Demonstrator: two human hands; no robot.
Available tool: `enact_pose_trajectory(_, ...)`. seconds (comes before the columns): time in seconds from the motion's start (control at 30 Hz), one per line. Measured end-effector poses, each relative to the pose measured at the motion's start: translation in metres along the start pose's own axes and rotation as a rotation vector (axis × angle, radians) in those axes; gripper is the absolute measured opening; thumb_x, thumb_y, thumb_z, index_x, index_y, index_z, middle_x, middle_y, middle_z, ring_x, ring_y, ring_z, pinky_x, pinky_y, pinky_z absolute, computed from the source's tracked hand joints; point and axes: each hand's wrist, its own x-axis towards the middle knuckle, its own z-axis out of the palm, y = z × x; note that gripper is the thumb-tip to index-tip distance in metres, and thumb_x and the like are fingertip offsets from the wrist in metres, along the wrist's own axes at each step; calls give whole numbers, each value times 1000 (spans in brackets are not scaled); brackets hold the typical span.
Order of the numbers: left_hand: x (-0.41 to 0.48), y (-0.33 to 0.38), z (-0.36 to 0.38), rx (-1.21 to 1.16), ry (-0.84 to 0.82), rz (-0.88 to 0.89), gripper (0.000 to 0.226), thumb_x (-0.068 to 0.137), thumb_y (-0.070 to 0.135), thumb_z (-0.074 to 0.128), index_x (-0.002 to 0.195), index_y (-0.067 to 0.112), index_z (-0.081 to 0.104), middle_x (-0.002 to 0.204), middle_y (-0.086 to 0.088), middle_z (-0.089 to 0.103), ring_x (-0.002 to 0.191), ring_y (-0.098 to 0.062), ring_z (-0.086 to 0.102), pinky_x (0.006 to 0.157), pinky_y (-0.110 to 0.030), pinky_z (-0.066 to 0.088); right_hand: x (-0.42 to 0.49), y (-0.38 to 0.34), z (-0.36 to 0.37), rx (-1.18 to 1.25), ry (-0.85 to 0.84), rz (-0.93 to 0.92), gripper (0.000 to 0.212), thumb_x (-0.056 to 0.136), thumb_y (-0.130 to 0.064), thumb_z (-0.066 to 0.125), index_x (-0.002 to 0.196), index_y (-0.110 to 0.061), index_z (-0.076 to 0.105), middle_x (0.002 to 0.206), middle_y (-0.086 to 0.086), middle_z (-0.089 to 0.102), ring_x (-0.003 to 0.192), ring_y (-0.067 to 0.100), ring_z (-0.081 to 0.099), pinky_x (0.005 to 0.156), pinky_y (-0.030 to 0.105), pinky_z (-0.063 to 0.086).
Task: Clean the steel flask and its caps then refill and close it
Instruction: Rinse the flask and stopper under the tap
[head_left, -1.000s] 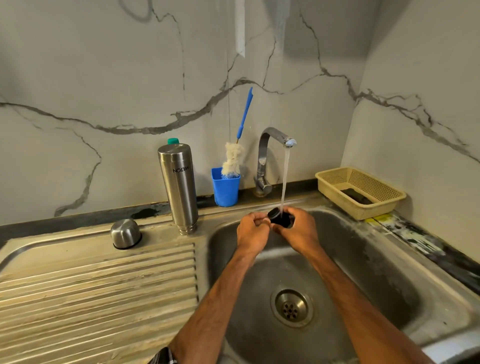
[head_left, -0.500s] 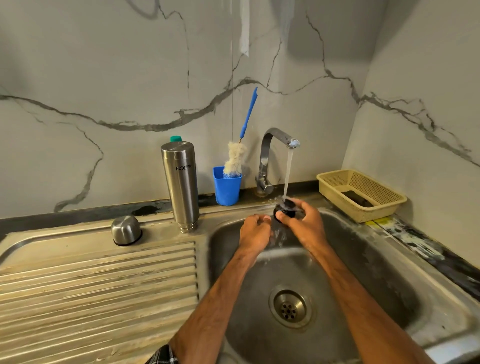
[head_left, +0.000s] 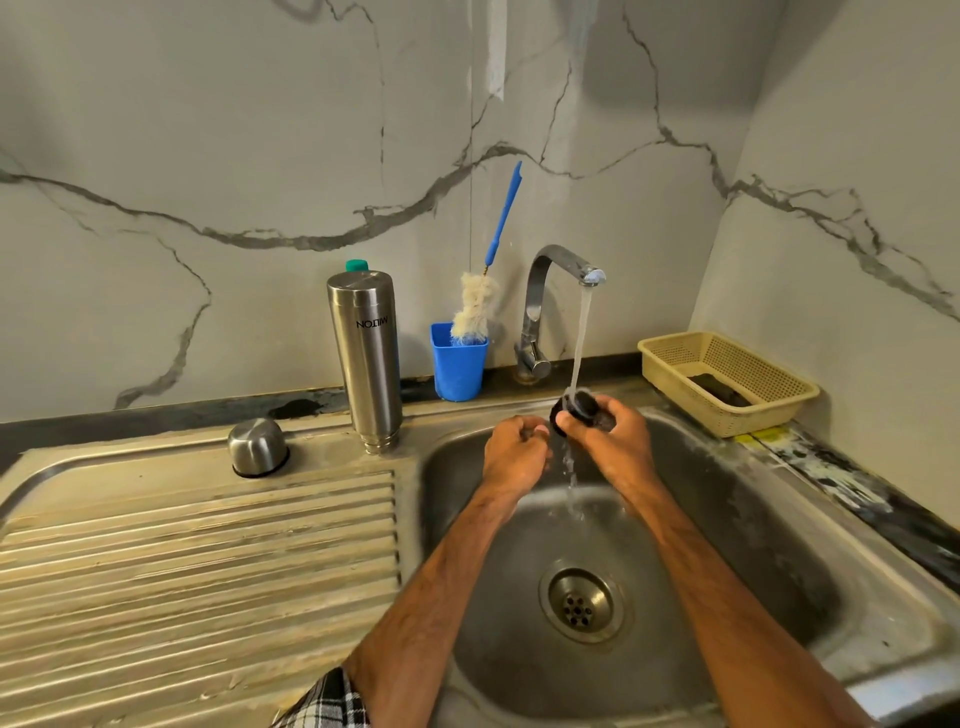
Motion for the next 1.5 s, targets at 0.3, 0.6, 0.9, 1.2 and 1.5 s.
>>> enact_pose_trajectory(0.3, -5, -1, 7, 164, 20, 216, 26, 103, 15, 57, 126, 18, 66, 110, -2, 73, 96, -14, 69, 88, -32, 60, 4, 4, -5, 328, -138, 169, 37, 83, -12, 78, 119, -17, 67, 112, 6, 74, 100, 20, 72, 93, 39, 57)
enact_pose_trajectory(0.6, -5, -1, 15, 259, 114, 434, 33, 102, 5, 56, 133, 11, 63, 112, 16, 57, 92, 17, 52, 79, 7, 36, 4, 6, -11, 634, -297, 304, 31, 91, -5, 65, 121, 2, 64, 112, 20, 72, 100, 27, 73, 82, 33, 60)
enact_pose_trajectory(0.9, 19, 23, 41, 264, -75, 149, 24, 108, 27, 45, 117, 11, 61, 111, -8, 66, 98, -15, 63, 69, -18, 46, 0, 7, -10, 264, -162, 147, 25, 94, -4, 61, 118, -7, 66, 103, 10, 73, 89, 18, 71, 69, 24, 58)
enact_pose_trajectory(1.2, 28, 30, 38, 185, -48, 88, 38, 109, 34, 36, 104, 9, 64, 91, -5, 60, 84, -12, 56, 71, -22, 46, -10, -3, -2, -39, -56, -216, 47, 82, -4, 76, 124, -20, 64, 108, -12, 64, 101, 1, 60, 91, 21, 50)
enact_pose_trajectory(1.5, 19, 16, 30, -64, -147, 58, 49, 109, 46, 31, 120, 13, 65, 117, -12, 69, 110, -22, 66, 100, -38, 54, -3, 5, -8, 237, -113, -52, 18, 96, -20, 64, 110, -14, 73, 96, 2, 76, 95, 18, 73, 78, 24, 58)
